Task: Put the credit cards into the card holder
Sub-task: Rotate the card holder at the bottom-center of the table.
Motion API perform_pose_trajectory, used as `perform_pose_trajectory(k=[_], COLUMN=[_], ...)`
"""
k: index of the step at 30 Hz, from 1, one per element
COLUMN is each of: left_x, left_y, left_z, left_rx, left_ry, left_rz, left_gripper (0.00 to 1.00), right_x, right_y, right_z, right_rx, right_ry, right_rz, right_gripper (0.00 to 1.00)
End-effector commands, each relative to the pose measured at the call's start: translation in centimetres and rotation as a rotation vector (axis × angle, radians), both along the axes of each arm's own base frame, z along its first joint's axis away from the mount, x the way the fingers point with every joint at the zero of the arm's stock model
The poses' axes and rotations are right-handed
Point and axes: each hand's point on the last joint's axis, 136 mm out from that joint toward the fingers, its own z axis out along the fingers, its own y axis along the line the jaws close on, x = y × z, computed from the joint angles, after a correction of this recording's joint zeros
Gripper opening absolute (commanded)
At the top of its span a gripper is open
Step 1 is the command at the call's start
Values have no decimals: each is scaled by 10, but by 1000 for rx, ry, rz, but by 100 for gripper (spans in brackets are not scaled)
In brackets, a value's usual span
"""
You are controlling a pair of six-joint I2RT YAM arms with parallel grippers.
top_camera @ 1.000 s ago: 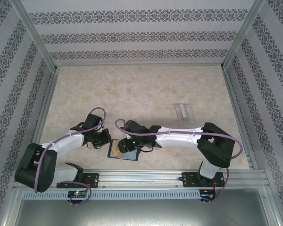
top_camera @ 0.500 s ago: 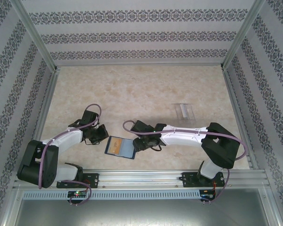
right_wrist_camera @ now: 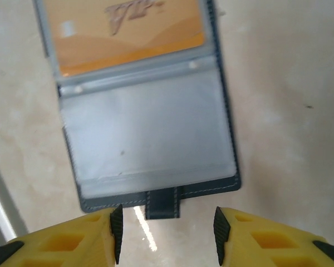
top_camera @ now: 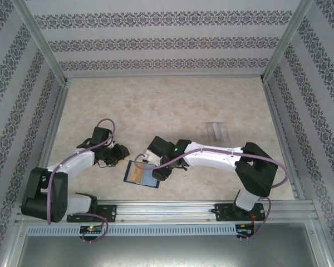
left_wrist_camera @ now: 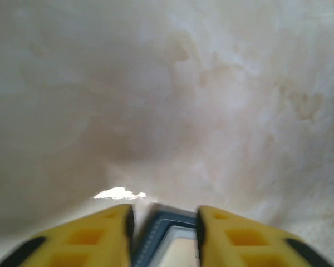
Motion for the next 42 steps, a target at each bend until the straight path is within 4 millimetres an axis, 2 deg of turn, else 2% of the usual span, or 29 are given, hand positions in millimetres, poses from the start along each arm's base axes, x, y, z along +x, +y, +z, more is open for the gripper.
perform_pose_trajectory(k=[1,4,10,11,13,18,23,27,30,37,42], left_x=[-7,-12,-14,-12,-11,-13,-16,-18,-22,-30,-33], left_y=[3,9,8,8,7,7,9,9,13,14,10], left_z=[8,7,7,7,8,5,-1,-3,-4,-8,-12], left_rx=[8,38,39,36,27,26,33,28,46,39,23], left_ry=[-25,-22,-13,-19,-22,-19,5,10,8,12,40], left_rz=[-15,-12,-18,-12,-15,-7,0,13,29,33,9], left_gripper=[45,46,46,46,46,46,48,49,50,50,51], right_x=[-20,-16,1,5,12,34,67,82,83,96,90], right_y=[-12,-17,-11,-10,-9,-9,0,5,11,-3,-2], right_z=[-14,-28,-46,-46,-46,-38,-33,-37,-38,-41,-32], right_rx=[-61,-129,-180,-176,-155,-89,50,138,213,331,369], right_ry=[51,51,12,7,10,-21,-15,-3,19,29,13], right_rz=[119,114,82,73,41,-18,-129,-220,-260,-446,-401], right_gripper=[50,49,43,37,21,18,11,17,20,25,36])
